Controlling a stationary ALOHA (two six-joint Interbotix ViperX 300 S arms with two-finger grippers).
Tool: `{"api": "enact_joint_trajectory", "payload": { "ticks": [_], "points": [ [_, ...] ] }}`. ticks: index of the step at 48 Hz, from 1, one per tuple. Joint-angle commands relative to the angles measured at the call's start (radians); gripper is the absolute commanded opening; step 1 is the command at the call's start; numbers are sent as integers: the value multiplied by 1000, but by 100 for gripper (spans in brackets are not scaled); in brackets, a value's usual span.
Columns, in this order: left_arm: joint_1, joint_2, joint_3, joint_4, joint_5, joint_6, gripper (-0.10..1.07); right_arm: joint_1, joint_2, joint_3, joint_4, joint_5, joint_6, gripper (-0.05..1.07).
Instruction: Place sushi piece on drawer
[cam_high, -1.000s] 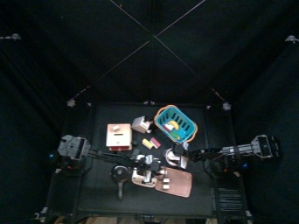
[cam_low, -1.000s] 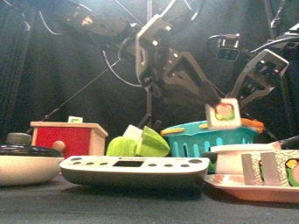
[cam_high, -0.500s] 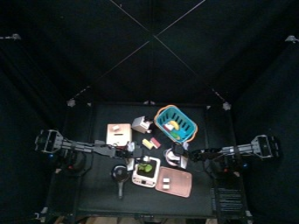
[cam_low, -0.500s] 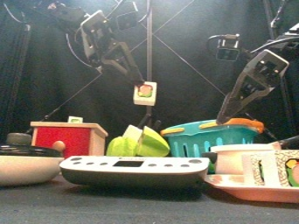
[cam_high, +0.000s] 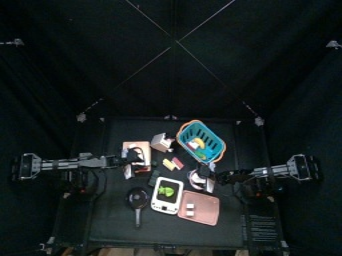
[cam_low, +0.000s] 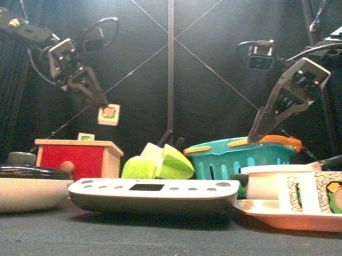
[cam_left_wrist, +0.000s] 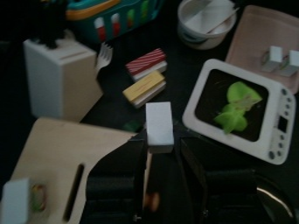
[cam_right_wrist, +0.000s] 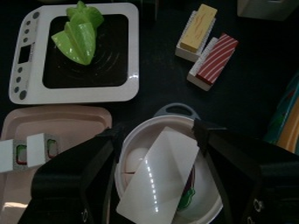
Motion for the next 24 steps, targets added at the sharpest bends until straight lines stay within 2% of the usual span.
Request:
{"api": "enact_joint_trajectory", "payload": {
  "ticks": [1,8,24],
  "points": [
    [75,-46,38,2,-9,0,54,-2,-5,-17,2,-3,0,95],
    [140,-61,78,14,-9,2,54,-5,0,-18,2,-5,-2,95],
    [207,-60,104,94,-12,2,54,-6,12,-20,0,-11,-2,95]
  ]
}}
